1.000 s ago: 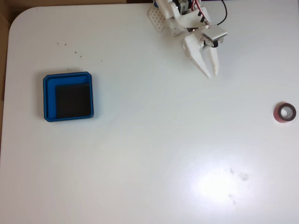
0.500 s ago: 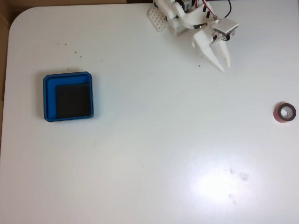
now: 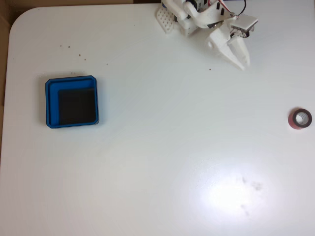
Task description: Pick the red roll and drop it in the blue box
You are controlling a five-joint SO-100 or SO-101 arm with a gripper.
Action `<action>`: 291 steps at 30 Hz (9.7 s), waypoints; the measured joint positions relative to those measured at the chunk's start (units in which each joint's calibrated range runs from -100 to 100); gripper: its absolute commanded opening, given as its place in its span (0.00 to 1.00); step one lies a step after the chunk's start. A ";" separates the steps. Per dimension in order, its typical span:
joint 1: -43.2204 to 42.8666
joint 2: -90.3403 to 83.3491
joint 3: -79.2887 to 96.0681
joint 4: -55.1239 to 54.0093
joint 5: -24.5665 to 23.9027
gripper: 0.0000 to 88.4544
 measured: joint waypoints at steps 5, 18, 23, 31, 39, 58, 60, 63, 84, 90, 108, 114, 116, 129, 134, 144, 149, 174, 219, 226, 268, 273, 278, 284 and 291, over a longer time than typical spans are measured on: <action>-1.58 0.00 0.00 0.00 0.00 0.01; -2.47 4.32 -1.52 -0.49 0.00 0.01; -2.47 12.62 -7.17 -0.49 0.00 0.01; -5.54 26.50 -20.63 -0.49 0.00 0.01; -8.11 39.37 -32.74 -0.49 0.00 0.01; -8.41 72.31 -63.32 -0.49 0.00 0.01; -8.61 76.21 -67.53 -0.49 0.00 0.01; -10.89 81.96 -74.17 -0.49 0.00 0.01; -13.16 108.21 -99.19 -0.49 0.00 0.01; -13.16 111.52 -101.17 -0.08 0.00 0.01; -13.16 128.87 -122.96 16.83 0.00 0.01; -13.16 128.87 -123.32 16.83 0.00 0.02; -13.16 128.87 -123.32 16.83 0.00 0.02; -13.16 128.87 -123.32 16.83 0.25 0.08; -13.16 128.87 -123.32 16.83 0.25 0.14; -13.16 128.87 -123.32 16.91 0.25 0.22; -13.16 128.87 -123.32 22.91 0.25 0.24; -10.59 135.39 -131.03 28.90 0.25 0.24; -10.89 142.25 -139.46 28.90 0.25 0.24; -10.89 144.54 -139.91 28.90 0.25 0.24; -9.90 146.91 -140.63 28.90 0.25 0.24; -9.90 146.91 -140.63 28.90 0.17 0.23; -9.90 146.91 -140.63 28.98 0.17 0.23; -9.90 146.91 -140.63 29.15 0.17 0.23; -9.90 146.91 -140.63 29.15 0.17 0.20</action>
